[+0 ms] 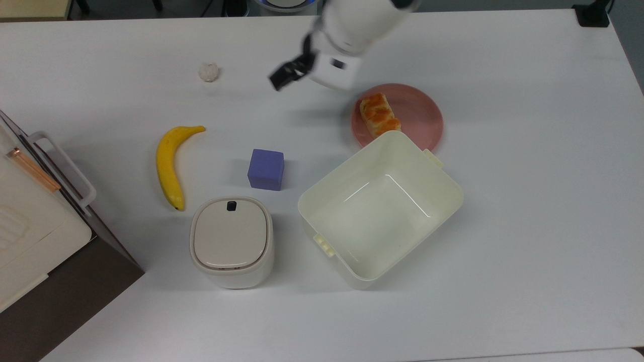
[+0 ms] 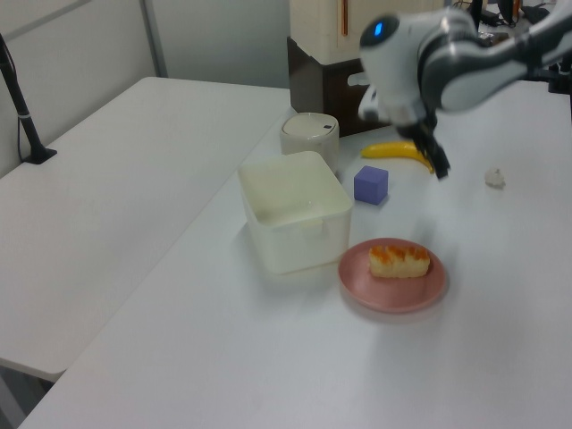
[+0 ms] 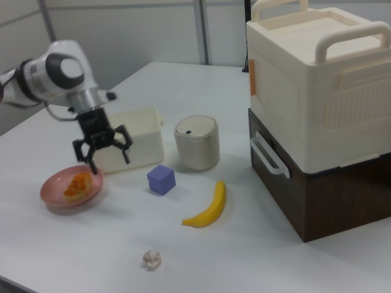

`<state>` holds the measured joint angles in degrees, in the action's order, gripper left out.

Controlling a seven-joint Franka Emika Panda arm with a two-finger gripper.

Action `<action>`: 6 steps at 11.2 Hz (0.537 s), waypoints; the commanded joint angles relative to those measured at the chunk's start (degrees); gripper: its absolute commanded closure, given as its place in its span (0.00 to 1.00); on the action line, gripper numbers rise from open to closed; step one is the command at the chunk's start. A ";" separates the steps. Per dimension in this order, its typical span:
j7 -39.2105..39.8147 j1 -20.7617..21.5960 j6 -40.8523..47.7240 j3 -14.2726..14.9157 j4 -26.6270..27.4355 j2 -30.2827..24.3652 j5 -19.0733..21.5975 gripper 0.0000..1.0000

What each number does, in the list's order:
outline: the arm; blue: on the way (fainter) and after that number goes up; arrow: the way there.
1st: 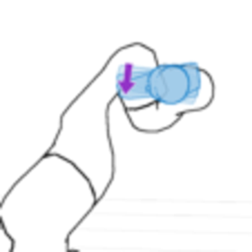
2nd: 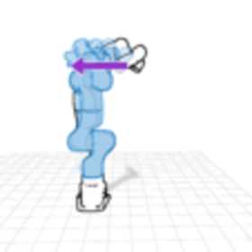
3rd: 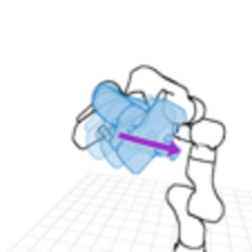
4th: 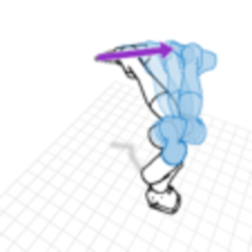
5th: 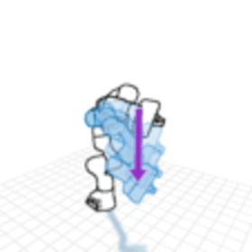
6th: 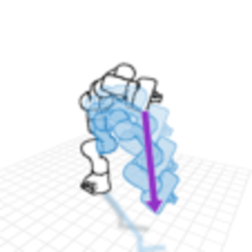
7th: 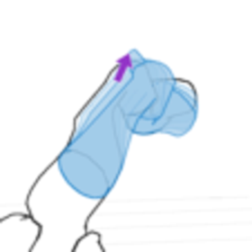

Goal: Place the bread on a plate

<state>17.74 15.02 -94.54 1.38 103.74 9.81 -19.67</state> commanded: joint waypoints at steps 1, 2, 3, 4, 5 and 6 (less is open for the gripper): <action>-3.73 -6.65 0.33 2.13 -5.19 -3.22 12.05 0.00; -10.47 -8.33 -0.89 3.53 -8.17 -2.87 15.77 0.00; -14.54 -10.34 -2.13 3.80 -9.85 -2.78 17.20 0.00; -17.63 -12.89 -2.22 3.72 -13.18 -1.73 18.69 0.00; -21.57 -14.74 -2.14 3.72 -16.78 -0.68 19.66 0.00; -23.00 -15.98 -1.79 3.89 -18.38 -0.76 19.67 0.00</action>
<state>0.92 1.66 -96.48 5.01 91.51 7.05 -1.97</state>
